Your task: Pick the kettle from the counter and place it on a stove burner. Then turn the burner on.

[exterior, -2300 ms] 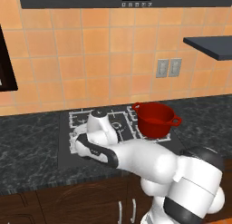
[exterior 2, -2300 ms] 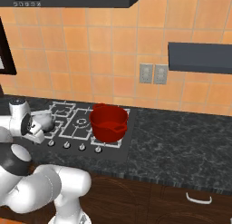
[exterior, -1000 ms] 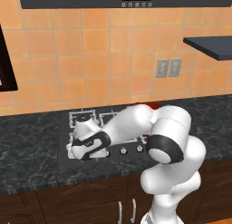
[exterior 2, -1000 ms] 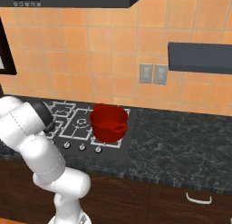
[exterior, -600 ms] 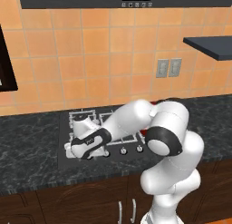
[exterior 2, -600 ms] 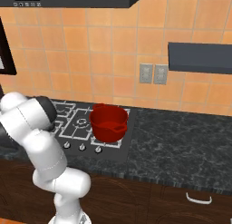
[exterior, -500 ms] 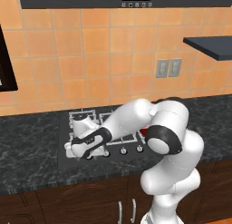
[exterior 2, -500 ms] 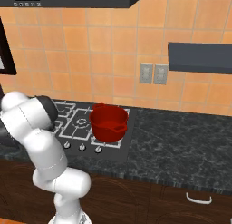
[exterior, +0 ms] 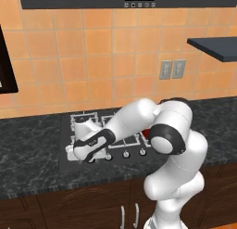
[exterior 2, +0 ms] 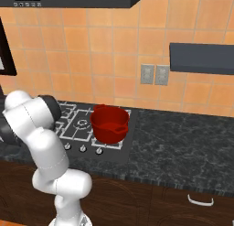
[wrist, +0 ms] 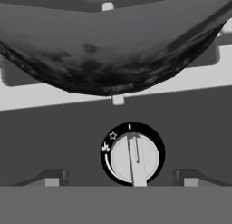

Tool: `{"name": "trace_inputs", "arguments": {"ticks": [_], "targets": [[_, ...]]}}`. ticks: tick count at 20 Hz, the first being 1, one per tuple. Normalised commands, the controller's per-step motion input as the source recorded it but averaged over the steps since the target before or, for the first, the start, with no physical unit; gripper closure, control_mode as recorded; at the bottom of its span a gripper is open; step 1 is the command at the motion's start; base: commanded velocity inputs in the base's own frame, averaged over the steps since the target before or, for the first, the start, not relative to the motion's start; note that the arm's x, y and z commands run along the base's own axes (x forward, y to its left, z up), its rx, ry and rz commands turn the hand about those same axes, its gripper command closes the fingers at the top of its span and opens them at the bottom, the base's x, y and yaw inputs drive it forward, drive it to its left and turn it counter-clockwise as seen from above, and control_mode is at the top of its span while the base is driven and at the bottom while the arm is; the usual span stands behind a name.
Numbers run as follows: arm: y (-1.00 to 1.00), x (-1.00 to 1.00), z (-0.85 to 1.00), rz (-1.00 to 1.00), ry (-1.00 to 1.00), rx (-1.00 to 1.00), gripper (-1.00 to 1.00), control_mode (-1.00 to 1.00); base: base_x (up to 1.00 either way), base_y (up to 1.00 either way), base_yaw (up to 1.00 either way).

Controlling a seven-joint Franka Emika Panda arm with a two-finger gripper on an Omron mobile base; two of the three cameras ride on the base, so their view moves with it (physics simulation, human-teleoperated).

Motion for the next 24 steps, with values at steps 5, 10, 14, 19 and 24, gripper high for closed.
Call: {"name": "trace_inputs", "arguments": {"ticks": [5,10,14,19,24], "targets": [[-0.11,0.1,-0.19,0.0,0.0,0.0,-1.0,-1.0,0.0,0.0,0.0],[-0.21,0.17,-0.14,0.0,0.0,0.0,-1.0,-1.0,0.0,0.0,0.0],[-0.36,0.15,-0.06,0.0,0.0,0.0,-1.0,-1.0,0.0,0.0,0.0],[-0.28,0.14,0.0,0.0,0.0,0.0,-1.0,-1.0,0.0,0.0,0.0],[-0.05,0.06,-0.26,0.0,0.0,0.0,-1.0,-1.0,0.0,0.0,0.0]]}}
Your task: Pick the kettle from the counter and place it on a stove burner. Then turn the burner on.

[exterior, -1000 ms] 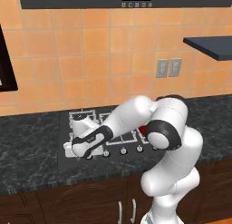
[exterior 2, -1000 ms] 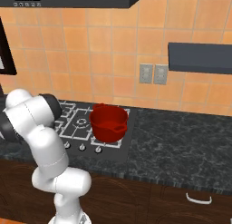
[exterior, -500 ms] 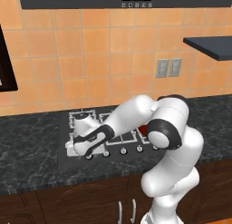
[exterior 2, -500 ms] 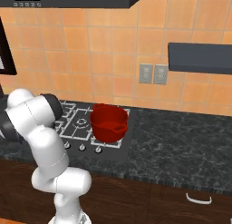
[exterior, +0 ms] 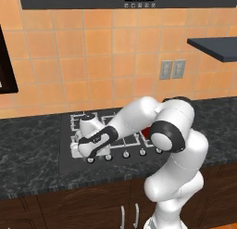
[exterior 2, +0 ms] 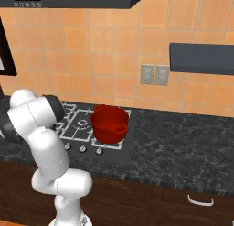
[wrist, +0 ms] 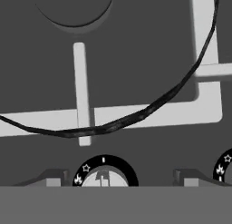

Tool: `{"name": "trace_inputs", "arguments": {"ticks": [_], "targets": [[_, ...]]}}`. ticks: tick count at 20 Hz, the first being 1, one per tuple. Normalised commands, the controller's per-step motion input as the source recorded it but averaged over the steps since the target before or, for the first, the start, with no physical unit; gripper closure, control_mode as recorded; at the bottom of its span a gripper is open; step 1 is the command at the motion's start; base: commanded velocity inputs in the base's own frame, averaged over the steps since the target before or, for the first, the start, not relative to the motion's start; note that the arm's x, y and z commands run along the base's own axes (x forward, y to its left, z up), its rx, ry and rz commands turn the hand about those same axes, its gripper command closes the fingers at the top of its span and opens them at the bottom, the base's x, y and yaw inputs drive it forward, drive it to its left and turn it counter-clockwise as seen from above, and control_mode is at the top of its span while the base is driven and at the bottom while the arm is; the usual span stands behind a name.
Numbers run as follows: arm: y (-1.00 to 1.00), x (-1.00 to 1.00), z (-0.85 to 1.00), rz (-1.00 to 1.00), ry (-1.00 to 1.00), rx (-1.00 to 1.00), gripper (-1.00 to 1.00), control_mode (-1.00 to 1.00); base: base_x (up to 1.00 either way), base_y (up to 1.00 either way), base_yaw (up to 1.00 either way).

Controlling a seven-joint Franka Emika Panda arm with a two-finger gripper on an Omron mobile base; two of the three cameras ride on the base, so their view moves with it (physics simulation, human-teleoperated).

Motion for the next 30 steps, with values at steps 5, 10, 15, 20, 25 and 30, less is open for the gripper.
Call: {"name": "trace_inputs", "arguments": {"ticks": [5,10,15,20,25,30], "targets": [[0.0,-0.29,-0.16,0.0,0.0,-0.01,-1.0,-1.0,0.0,0.0,0.0],[0.0,-0.29,-0.11,0.0,0.0,0.0,-1.0,-1.0,0.0,0.0,0.0],[0.0,0.05,-0.18,0.0,0.0,0.0,1.0,-1.0,0.0,0.0,0.0],[0.0,0.0,-0.01,0.0,0.0,0.0,1.0,-1.0,0.0,0.0,0.0],[0.0,0.0,0.0,0.0,0.0,0.0,1.0,-1.0,0.0,0.0,0.0],[0.0,0.0,-0.12,0.09,0.0,0.0,1.0,-1.0,0.0,0.0,0.0]]}}
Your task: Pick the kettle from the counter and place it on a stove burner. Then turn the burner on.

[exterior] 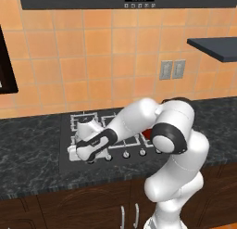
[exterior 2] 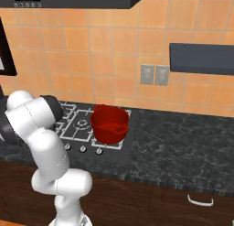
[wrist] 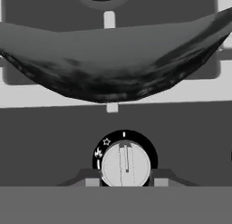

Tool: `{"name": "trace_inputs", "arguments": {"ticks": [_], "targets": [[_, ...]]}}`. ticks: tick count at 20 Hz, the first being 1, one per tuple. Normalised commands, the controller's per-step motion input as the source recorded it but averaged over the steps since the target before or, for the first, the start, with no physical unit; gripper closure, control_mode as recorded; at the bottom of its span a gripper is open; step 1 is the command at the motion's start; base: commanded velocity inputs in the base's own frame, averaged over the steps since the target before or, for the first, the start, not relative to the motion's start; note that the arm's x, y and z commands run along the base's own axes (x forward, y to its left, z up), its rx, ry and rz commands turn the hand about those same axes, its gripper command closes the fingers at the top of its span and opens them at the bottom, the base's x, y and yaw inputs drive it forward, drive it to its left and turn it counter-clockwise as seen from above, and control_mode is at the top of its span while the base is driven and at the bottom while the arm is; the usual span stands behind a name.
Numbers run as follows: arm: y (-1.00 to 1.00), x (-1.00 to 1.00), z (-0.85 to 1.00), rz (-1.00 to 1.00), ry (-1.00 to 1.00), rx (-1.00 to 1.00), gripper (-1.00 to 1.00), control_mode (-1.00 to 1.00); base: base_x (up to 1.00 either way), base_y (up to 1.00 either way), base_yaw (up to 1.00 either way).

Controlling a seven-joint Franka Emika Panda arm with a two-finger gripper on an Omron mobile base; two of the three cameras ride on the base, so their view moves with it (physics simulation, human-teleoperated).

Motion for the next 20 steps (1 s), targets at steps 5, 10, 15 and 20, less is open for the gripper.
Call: {"name": "trace_inputs", "arguments": {"ticks": [5,10,15,20], "targets": [[0.0,0.0,-0.18,0.24,0.03,0.0,1.0,-1.0,0.0,0.0,0.0],[0.0,0.0,-0.25,0.29,0.01,0.0,1.0,-1.0,0.0,0.0,0.0],[-0.02,0.0,-0.34,0.31,0.0,0.0,1.0,-1.0,0.0,0.0,0.0],[-0.1,0.0,-0.42,0.35,0.0,0.0,1.0,-1.0,0.0,0.0,0.0]]}}
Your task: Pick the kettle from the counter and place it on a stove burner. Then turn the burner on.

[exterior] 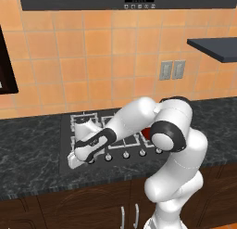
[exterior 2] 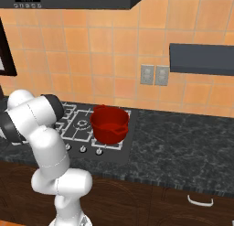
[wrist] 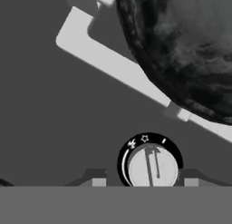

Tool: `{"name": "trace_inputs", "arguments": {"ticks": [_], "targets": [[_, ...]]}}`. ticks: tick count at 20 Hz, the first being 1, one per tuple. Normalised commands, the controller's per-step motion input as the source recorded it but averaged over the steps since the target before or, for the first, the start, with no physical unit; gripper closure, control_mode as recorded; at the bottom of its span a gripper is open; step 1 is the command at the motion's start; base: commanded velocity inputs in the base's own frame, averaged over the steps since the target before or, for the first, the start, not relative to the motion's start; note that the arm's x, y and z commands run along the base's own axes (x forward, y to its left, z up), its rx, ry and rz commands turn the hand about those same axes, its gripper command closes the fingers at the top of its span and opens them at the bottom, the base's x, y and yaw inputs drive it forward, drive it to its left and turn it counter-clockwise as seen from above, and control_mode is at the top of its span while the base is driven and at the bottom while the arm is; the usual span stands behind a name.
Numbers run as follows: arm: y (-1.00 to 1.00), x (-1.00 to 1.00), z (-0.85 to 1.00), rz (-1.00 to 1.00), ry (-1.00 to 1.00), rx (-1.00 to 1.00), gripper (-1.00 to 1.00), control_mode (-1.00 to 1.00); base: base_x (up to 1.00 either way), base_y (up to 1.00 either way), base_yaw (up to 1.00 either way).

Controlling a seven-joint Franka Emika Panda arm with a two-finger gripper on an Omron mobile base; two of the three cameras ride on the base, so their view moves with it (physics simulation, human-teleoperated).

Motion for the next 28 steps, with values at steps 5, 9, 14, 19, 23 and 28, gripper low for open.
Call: {"name": "trace_inputs", "arguments": {"ticks": [5,9,14,19,23,28], "targets": [[-0.19,0.0,-0.48,0.38,0.0,0.0,1.0,-1.0,0.0,0.0,0.0],[-0.16,0.0,-0.5,0.39,0.0,0.0,1.0,-1.0,0.0,0.0,0.0],[-0.12,-0.02,-0.43,0.36,0.0,0.0,1.0,-1.0,0.0,0.0,0.0],[-0.22,-0.35,-0.28,0.19,-0.05,0.0,1.0,-1.0,0.0,0.0,0.0],[-0.17,-0.58,-0.31,0.04,-0.14,0.0,1.0,-1.0,0.0,0.0,0.0],[-0.11,-0.65,-0.09,0.0,-0.15,0.0,1.0,-1.0,0.0,0.0,0.0]]}}
